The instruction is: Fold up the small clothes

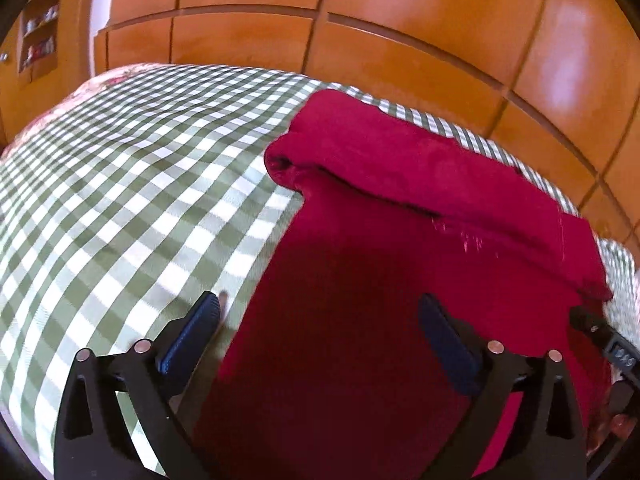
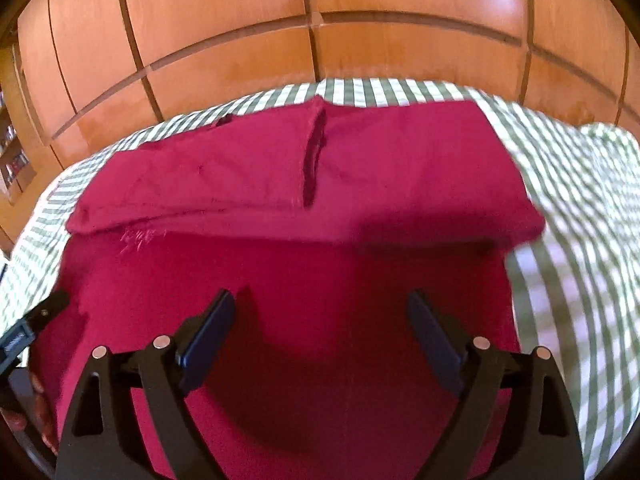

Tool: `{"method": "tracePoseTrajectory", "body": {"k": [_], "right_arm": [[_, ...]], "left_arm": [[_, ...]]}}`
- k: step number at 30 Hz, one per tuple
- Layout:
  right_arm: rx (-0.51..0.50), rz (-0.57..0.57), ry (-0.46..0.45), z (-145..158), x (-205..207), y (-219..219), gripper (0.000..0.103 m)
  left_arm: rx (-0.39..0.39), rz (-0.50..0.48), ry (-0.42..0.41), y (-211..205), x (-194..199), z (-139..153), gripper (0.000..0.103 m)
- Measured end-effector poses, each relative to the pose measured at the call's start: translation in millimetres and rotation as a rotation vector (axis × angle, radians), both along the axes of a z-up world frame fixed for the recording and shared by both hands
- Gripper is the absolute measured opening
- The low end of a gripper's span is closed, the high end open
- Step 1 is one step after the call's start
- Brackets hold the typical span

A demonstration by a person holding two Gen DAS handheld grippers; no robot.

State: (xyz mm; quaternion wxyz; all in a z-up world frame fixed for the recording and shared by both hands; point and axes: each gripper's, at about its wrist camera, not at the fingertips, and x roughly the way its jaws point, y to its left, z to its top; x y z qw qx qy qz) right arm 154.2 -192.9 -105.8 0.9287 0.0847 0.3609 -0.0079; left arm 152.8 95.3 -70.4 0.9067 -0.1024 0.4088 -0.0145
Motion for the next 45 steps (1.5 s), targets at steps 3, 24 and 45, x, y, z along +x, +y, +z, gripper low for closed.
{"method": "tracePoseTrajectory", "body": {"k": [3, 24, 45], "right_arm": [[0.006, 0.02, 0.014, -1.2, -17.1, -4.3, 0.094], [0.435, 0.179, 0.015, -25.5, -154.8, -98.6, 0.1], [0.797, 0.38, 0.12, -60.5, -178.1, -91.2, 0.052]], "left_arm": [[0.043, -0.044, 0.001, -3.1, -5.6, -0.8, 0.099], [-0.203, -0.339, -0.012, 59.4, -81.0, 7.9, 0.082], [-0.451, -0.52, 0.132, 76.8, -121.2, -13.9, 0.042]]}}
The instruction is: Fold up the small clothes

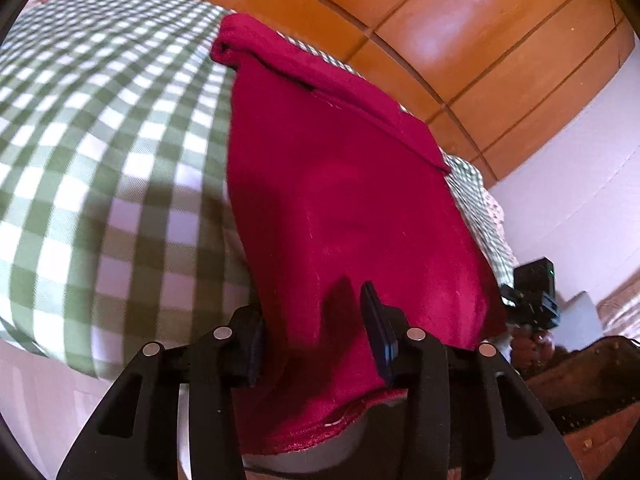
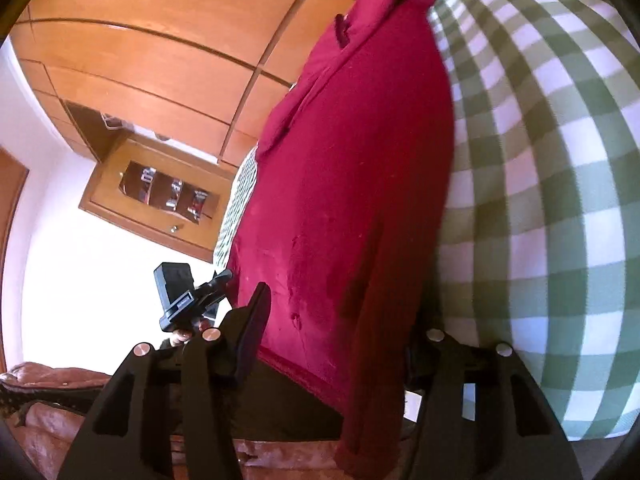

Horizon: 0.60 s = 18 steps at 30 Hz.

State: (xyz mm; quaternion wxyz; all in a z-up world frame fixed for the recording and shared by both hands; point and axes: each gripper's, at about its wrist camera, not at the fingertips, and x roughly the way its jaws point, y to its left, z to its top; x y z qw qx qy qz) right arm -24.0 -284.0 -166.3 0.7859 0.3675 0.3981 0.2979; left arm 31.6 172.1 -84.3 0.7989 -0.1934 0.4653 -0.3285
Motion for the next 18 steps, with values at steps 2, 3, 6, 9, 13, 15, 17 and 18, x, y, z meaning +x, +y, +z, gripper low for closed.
{"method": "tracePoseTrajectory", "body": {"k": [2, 3, 6, 9, 13, 15, 17, 18], "right_arm": [[-0.002, -0.008, 0.015, -2.8, 1.3, -2.8, 0.044], [-0.003, -0.012, 0.02, -4.2, 0.3, -4.7, 0.039], [-0.014, -0.031, 0.043, -8.2, 6.4, -6.7, 0.023], [-0.003, -0.034, 0.048, -9.9, 7.8, -8.1, 0.014], [0.042, -0.001, -0.015, -2.3, 5.0, -7.3, 0.01], [0.087, 0.007, -0.055, 4.2, 3.2, -9.8, 0.008], [0.12, -0.002, -0.086, 11.0, 1.0, -14.1, 0.007], [0.141, -0.009, -0.097, 13.7, 0.4, -16.4, 0.007]], "left_arm": [[-0.004, -0.025, 0.01, -1.6, -4.6, -2.0, 0.042], [-0.003, -0.033, 0.013, -2.7, -7.3, -2.8, 0.042], [0.007, -0.051, 0.02, -8.6, -8.8, -3.1, 0.042], [0.063, -0.068, 0.011, -18.7, -10.8, 0.2, 0.022], [0.056, -0.058, 0.013, -21.3, -12.8, 4.9, 0.011], [-0.009, -0.067, 0.004, -20.0, -13.6, 12.4, 0.008], [-0.09, -0.093, -0.033, -23.5, -17.7, 26.0, 0.008], [-0.129, -0.107, -0.054, -24.7, -20.4, 33.0, 0.008]]}}
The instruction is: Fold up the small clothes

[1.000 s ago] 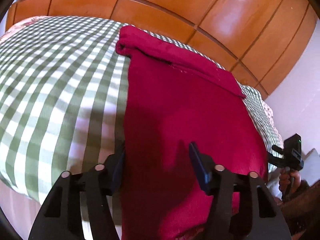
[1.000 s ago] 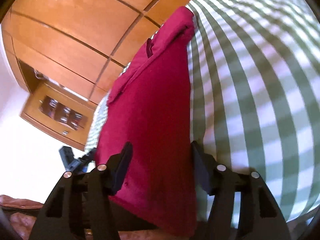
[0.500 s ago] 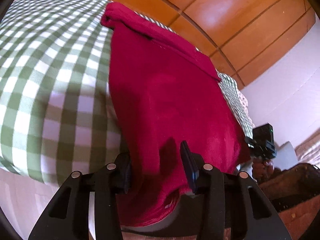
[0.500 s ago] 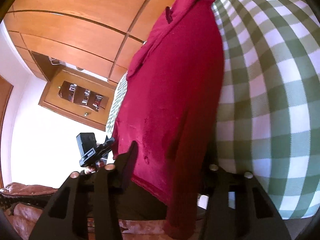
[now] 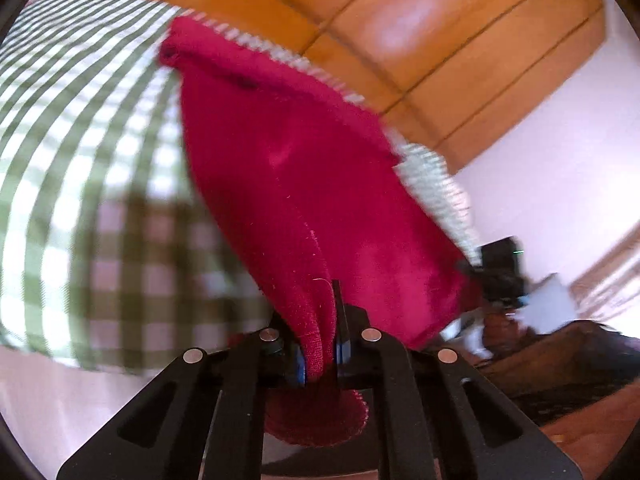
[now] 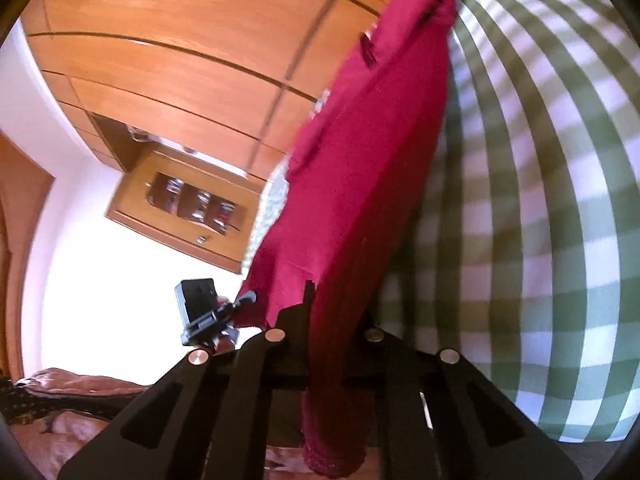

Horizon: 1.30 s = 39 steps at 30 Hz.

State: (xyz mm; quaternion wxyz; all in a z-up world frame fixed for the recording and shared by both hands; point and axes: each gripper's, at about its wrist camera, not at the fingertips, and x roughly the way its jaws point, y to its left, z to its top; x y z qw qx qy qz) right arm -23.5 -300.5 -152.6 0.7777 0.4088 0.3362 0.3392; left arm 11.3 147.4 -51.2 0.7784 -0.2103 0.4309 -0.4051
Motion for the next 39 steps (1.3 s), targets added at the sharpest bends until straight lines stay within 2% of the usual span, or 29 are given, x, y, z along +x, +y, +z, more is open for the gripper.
{"method": "tracePoseTrajectory", "body": {"k": [6, 17, 21, 27, 31, 34, 39], "right_arm": [[0.1, 0.009, -0.135, 23.4, -10.2, -12.1, 0.007], [0.19, 0.044, -0.39, 85.6, -59.0, -7.4, 0.007], [0.213, 0.067, -0.46, 99.1, -86.4, -7.5, 0.007], [0.335, 0.052, -0.511, 102.5, -109.9, -20.9, 0.007], [0.404, 0.014, -0.465, 91.0, -94.7, -30.4, 0.007], [0.383, -0.025, -0.412, 89.3, -79.4, -34.5, 0.007], [0.4, -0.065, -0.332, 80.7, -31.9, -37.8, 0.007]], "left_arm": [[-0.162, -0.04, -0.062, -7.2, -10.3, 28.3, 0.008], [-0.483, -0.041, -0.115, 14.5, -31.4, 76.0, 0.007], [-0.565, -0.067, -0.138, 18.1, -49.9, 98.1, 0.007], [-0.702, -0.085, -0.15, 27.7, -68.3, 117.1, 0.007], [-0.707, -0.05, -0.129, 30.6, -57.3, 111.3, 0.007], [-0.675, 0.009, -0.092, 32.9, -37.9, 101.0, 0.007], [-0.621, 0.086, -0.042, 34.3, -4.9, 83.6, 0.007]]}}
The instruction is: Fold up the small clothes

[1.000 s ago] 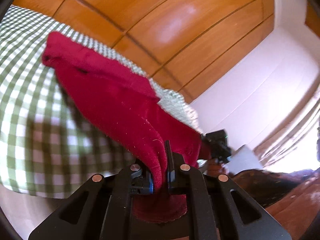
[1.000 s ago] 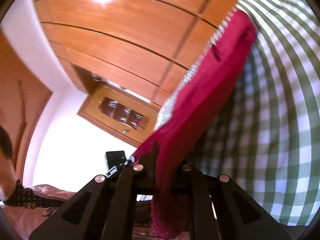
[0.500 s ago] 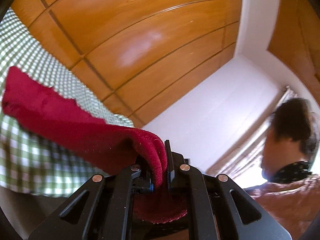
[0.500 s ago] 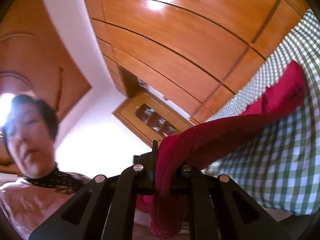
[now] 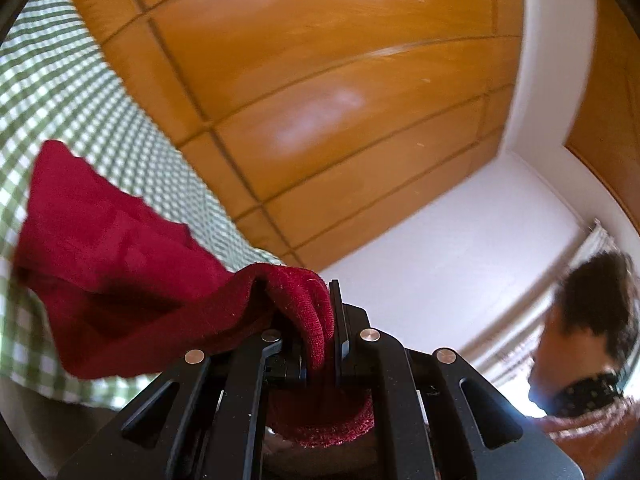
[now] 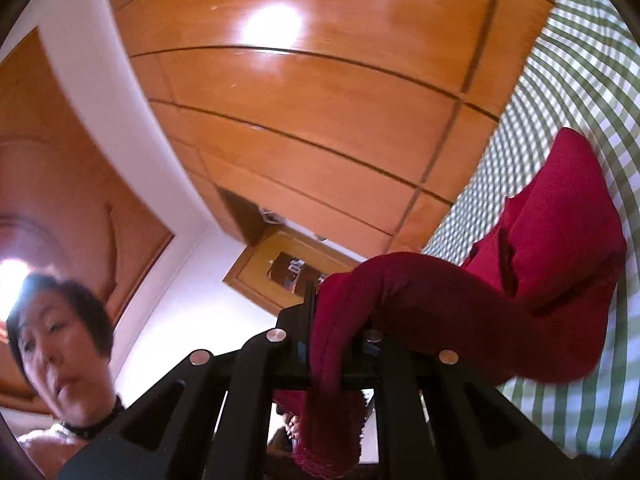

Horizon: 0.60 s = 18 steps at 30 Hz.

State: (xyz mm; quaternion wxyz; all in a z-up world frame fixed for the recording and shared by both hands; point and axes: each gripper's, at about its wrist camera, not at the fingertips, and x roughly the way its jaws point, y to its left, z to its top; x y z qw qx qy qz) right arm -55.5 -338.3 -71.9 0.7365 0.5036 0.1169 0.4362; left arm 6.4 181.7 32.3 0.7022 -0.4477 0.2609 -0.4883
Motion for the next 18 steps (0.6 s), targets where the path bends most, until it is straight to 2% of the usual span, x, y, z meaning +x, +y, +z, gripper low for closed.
{"method": "tracePoseTrajectory", "body": {"k": [6, 10, 13, 17, 18], "right_arm": [[0.0, -0.012, 0.116, -14.1, 62.8, -10.6, 0.008], [-0.017, -0.026, 0.189, -25.3, 102.7, -11.5, 0.008], [-0.019, -0.051, 0.262, -38.6, 130.1, -12.8, 0.009], [-0.103, -0.124, 0.351, -52.2, 151.4, -14.7, 0.01], [-0.128, -0.147, 0.368, -55.5, 154.0, -14.7, 0.014]], "left_arm": [[0.114, 0.084, 0.096, 0.5, 48.4, -20.5, 0.007], [0.137, 0.121, 0.235, -0.5, 84.8, -51.8, 0.007], [0.16, 0.145, 0.291, -3.1, 104.5, -68.4, 0.007], [0.23, 0.164, 0.323, -10.4, 118.6, -78.0, 0.007], [0.251, 0.169, 0.336, -12.9, 122.6, -81.3, 0.007]]}}
